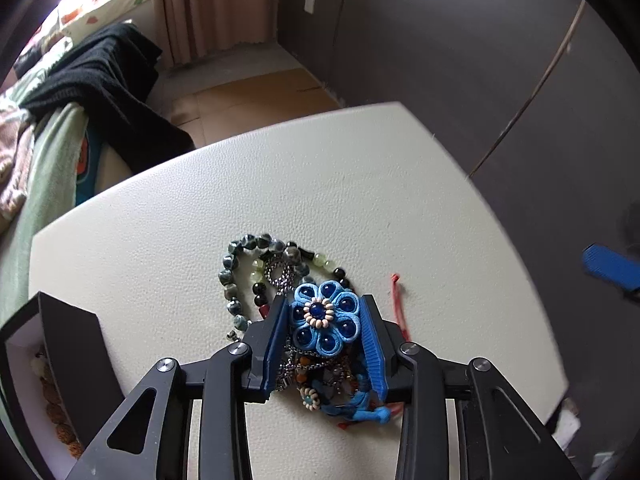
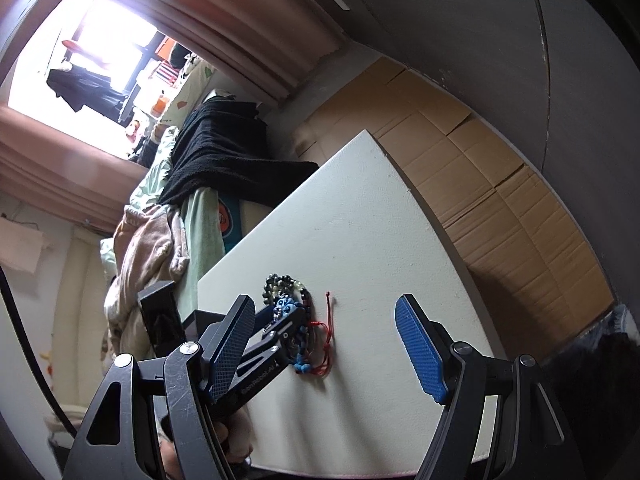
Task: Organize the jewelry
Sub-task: 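Grasp the blue flower ornament with the left tool, then drop the blue flower into the box with left tool while right grasps silver chain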
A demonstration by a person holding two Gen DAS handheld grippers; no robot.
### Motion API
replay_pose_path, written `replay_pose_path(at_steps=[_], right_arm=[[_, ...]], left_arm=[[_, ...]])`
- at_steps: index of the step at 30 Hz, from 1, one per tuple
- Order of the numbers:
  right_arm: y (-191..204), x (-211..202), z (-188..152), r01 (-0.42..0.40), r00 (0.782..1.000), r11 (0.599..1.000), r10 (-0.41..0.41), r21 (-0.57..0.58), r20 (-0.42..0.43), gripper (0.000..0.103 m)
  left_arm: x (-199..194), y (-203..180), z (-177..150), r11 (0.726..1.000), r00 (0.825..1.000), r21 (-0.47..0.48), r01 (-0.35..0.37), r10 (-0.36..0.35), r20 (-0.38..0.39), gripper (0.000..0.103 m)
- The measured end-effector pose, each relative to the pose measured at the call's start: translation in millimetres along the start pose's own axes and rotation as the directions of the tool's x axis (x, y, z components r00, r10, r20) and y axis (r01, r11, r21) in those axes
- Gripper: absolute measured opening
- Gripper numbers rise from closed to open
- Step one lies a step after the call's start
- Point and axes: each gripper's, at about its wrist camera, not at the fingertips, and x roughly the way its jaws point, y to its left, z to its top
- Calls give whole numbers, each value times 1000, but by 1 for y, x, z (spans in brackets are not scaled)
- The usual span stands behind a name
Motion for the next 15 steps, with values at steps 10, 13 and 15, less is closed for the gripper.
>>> replay_pose_path(at_steps=[10, 13, 15], right_arm=[[10, 17, -7, 27, 999, 999, -28, -22, -26, 73], [16, 23, -10, 42, 998, 998, -44, -40, -35, 73], [17, 26, -11, 48, 998, 998, -50, -47, -40, 73]], left_arm=[[-53, 14, -4, 992, 987, -68, 110, -101, 127, 36], [-68, 21, -5, 986, 979, -88, 139, -123, 163, 36], [-77, 25, -4, 983, 974, -101, 154, -133, 184, 36]])
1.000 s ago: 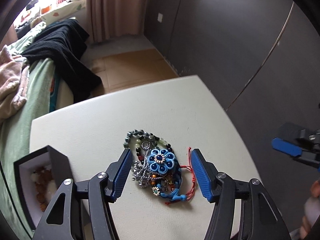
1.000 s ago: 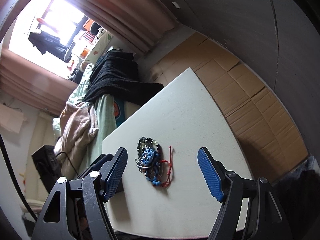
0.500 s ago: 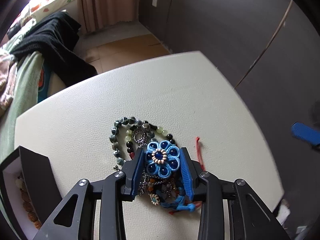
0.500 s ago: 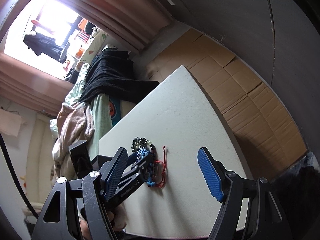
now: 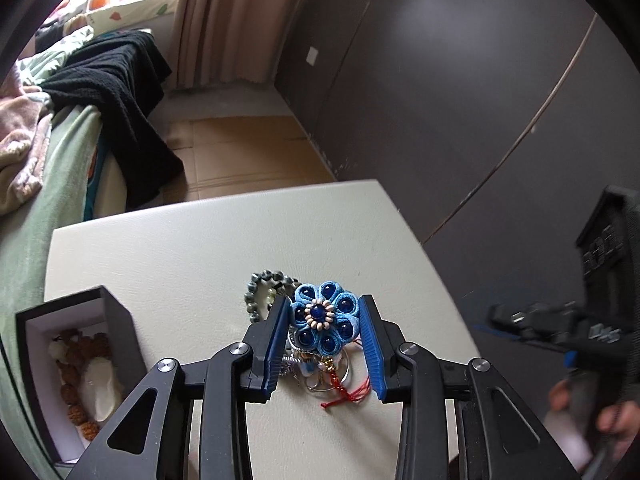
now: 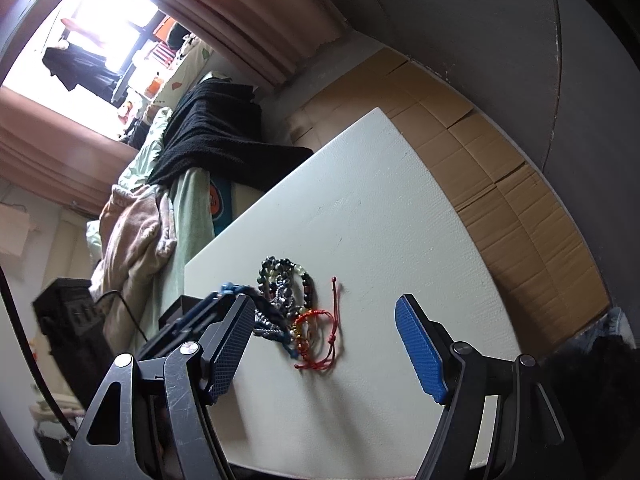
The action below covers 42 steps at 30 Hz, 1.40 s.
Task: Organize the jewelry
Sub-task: 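Drop the blue flower into the box with left tool while right grasps silver chain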
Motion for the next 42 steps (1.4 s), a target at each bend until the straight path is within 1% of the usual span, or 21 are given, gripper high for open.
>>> replay_pose_path(at_steps=[4, 7, 8, 17, 22, 25, 27, 29, 30, 32, 34, 37, 39, 41, 42], right_arm=[[4, 7, -3, 10, 1000, 1000, -10, -7, -14, 73], [11, 13, -5, 10, 1000, 1000, -10, -13, -24, 73], [13, 15, -5, 7, 1000, 1000, -8, -15, -27, 73], [26, 27, -9, 10, 999, 1000, -11, -25, -45, 73], [36, 37, -10, -7, 999, 999, 5, -39, -49, 73], [44, 47, -10, -28, 998, 998, 25, -50, -60, 72], [49, 53, -10, -36, 997, 997, 32, -62, -70, 68], [55, 62, -11, -42, 996, 996, 36, -75, -87, 57], [58, 67, -12, -46, 995, 996, 38, -81, -97, 54], [66, 76, -15, -53, 992, 994, 41, -94, -121, 42], [72, 83, -18, -51, 990, 993, 36, -108, -137, 37], [81, 91, -25, -25, 989, 990, 4, -141, -148, 33], [84, 98, -29, 9, 986, 987, -35, -159, -164, 33], [85, 106, -34, 55, 981, 983, -85, -174, -174, 33], [86, 111, -36, 92, 977, 978, -125, -187, -173, 33]], left_arm=[[-21, 6, 4, 999, 998, -27, 40, -39, 49, 36], [-41, 8, 7, 994, 989, -26, 103, -100, 111, 36], [-46, 8, 7, 994, 987, -23, 108, -104, 123, 36], [-76, 22, 11, 994, 978, -46, 98, -88, 189, 36], [-92, 31, 11, 995, 971, -61, 73, -57, 230, 36], [-95, 40, 11, 996, 971, -74, 59, -40, 236, 36], [-94, 46, 9, 995, 971, -86, 54, -32, 235, 36], [-95, 53, 9, 994, 972, -96, 46, -23, 234, 36], [-96, 56, 9, 994, 972, -100, 43, -18, 234, 36], [-98, 63, 8, 993, 972, -108, 39, -13, 236, 36], [-101, 69, 7, 993, 971, -111, 32, -5, 237, 36], [-105, 79, 5, 992, 971, -125, 27, 3, 240, 36], [-107, 86, 4, 991, 971, -135, 22, 11, 239, 36], [-110, 93, 3, 989, 970, -149, 20, 17, 241, 36], [-112, 96, 3, 988, 970, -155, 20, 19, 243, 36]])
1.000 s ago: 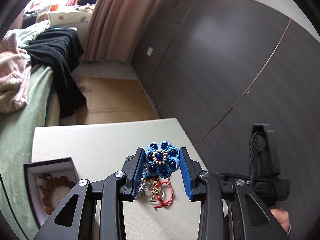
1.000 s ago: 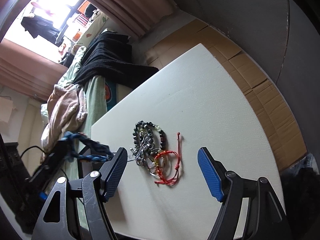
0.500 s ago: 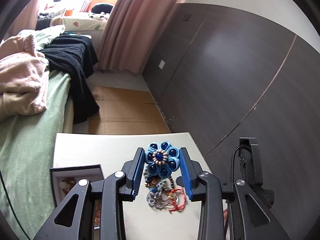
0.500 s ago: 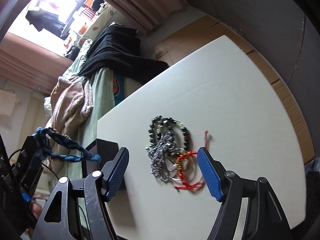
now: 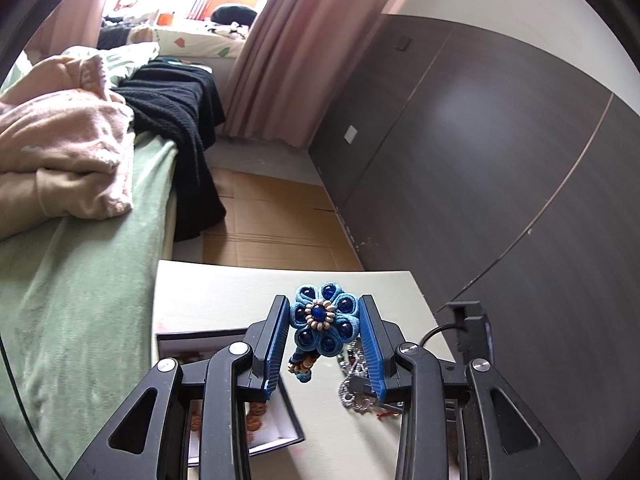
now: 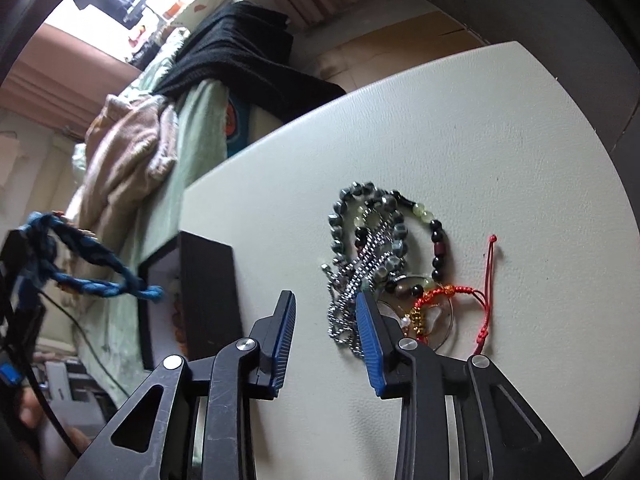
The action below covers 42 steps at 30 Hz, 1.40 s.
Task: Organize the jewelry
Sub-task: 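Drop the blue flower into the box with left tool while right grasps silver chain, then carry the silver chain over the black box and open the right tool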
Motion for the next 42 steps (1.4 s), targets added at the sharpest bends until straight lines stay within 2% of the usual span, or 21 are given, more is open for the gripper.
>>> replay_pose_path(at_steps=[7, 8, 10, 12, 17, 22, 23, 24, 25, 27, 32, 42], right_arm=[[14, 17, 1, 121, 993, 990, -121, -71, 6, 33], [16, 17, 0, 132, 991, 988, -131, -85, 13, 31], [17, 21, -2, 132, 991, 987, -132, -93, 3, 18], [17, 16, -3, 134, 991, 987, -132, -93, 28, 18], [20, -13, -6, 35, 995, 996, -27, -86, 94, 17], [30, -45, -9, -51, 983, 993, 69, -106, 169, 17], [32, -50, -10, -63, 979, 992, 83, -111, 184, 17], [33, -55, -10, -76, 975, 991, 97, -109, 199, 17], [36, -60, -10, -87, 971, 990, 110, -115, 213, 17], [41, -73, -11, -110, 959, 985, 139, -130, 248, 17], [60, -102, -7, -144, 928, 974, 195, -174, 319, 17], [125, -151, -6, -142, 896, 942, 254, -305, 364, 17]], left_arm=[[-17, 14, 4, 1000, 1000, -19, -14, 14, 27, 36], [-19, 15, 4, 1000, 999, -18, -17, 18, 27, 36], [-21, 18, 2, 1000, 999, -17, -24, 24, 21, 36], [-22, 20, 0, 999, 999, -14, -30, 30, 13, 36], [-23, 27, -5, 999, 999, -15, -48, 48, -9, 36], [-15, 34, -7, 999, 998, -33, -35, 33, -56, 41], [-14, 35, -7, 999, 998, -38, -23, 21, -62, 47], [-13, 35, -7, 999, 998, -39, -19, 16, -63, 59], [-14, 36, -7, 999, 998, -40, -20, 18, -57, 64], [-16, 36, -6, 999, 999, -40, -27, 26, -42, 80], [-22, 41, 0, 998, 999, -42, -45, 45, -7, 81], [-40, 56, 8, 996, 997, -74, -50, 55, 55, 81]])
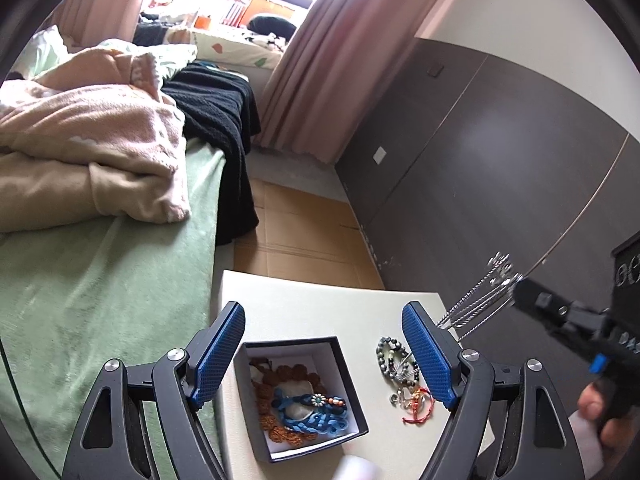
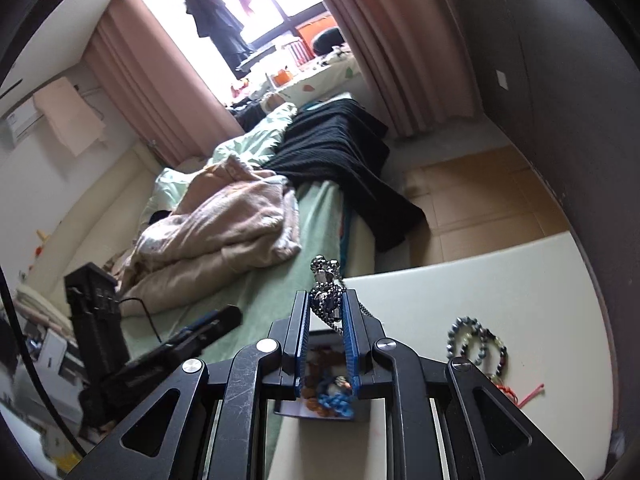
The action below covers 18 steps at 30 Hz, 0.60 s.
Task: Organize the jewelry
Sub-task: 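Carry the silver chain over the black box and open the right tool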
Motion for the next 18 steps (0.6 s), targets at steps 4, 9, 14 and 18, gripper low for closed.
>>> replay_pose_path(at_steps=[4, 9, 14, 18], right_arm=[[27, 0, 8, -15, 1000, 999, 15, -50, 3, 17], [39, 15, 5, -38, 999, 997, 36, -65, -31, 17], [30, 51, -14, -6, 985, 999, -2, -49, -170, 40], [3, 45, -26, -12, 989, 1000, 14, 8, -147, 55]], left_arm=[[-8, 10, 3, 1000, 1000, -16, -17, 18, 18, 81], [-14, 26, 7, 998, 999, -65, -23, 26, 36, 81], [-12, 29, 8, 996, 999, -85, -26, 29, 34, 81], [-3, 17, 5, 998, 1000, -52, -18, 19, 14, 81]])
